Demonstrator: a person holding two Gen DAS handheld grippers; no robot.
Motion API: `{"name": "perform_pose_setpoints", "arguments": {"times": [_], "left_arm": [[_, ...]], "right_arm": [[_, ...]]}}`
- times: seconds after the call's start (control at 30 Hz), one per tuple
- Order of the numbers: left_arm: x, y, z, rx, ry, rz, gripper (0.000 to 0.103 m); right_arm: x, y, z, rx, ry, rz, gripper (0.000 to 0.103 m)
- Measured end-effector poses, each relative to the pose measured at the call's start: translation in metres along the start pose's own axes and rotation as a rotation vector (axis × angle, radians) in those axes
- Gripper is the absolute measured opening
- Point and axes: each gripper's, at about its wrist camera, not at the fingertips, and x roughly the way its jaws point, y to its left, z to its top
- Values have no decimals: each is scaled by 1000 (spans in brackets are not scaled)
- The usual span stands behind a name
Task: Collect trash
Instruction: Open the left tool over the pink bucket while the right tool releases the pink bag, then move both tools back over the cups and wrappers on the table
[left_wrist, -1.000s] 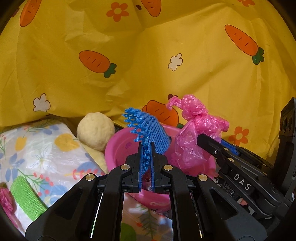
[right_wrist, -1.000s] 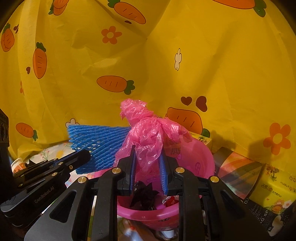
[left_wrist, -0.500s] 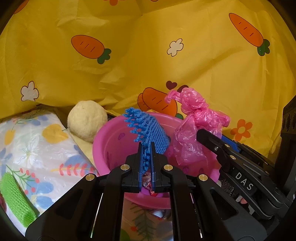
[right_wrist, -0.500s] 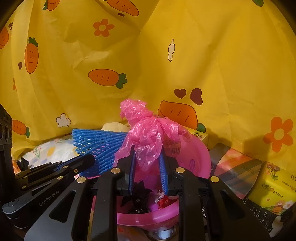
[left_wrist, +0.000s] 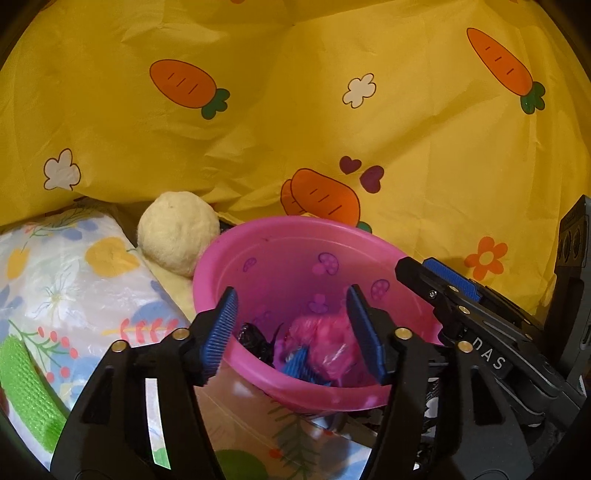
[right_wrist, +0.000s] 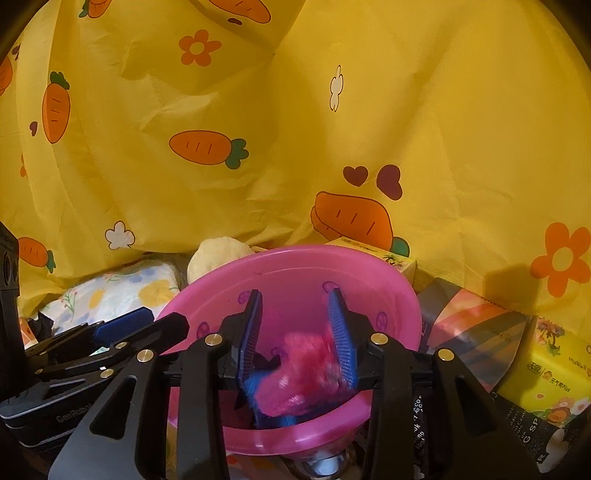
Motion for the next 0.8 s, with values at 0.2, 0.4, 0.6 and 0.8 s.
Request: {"name": "perform_pose_setpoints", "arguments": {"times": [0.2, 0.4, 0.6, 0.8], "left_arm": [[-21, 7, -3, -2, -50, 87, 90], [-50, 14, -12, 0, -85, 179, 96], [-82, 21, -24, -20, -107, 264, 97], [-115, 31, -42, -32, -108, 347, 97]], "right_arm": [[-9, 0, -3, -2, -18, -13, 59], [-21, 5, -11, 2, -38, -26, 80], [-39, 15, -19, 3, -50, -32, 84], [-60, 33, -30, -22, -67, -28, 88]]}}
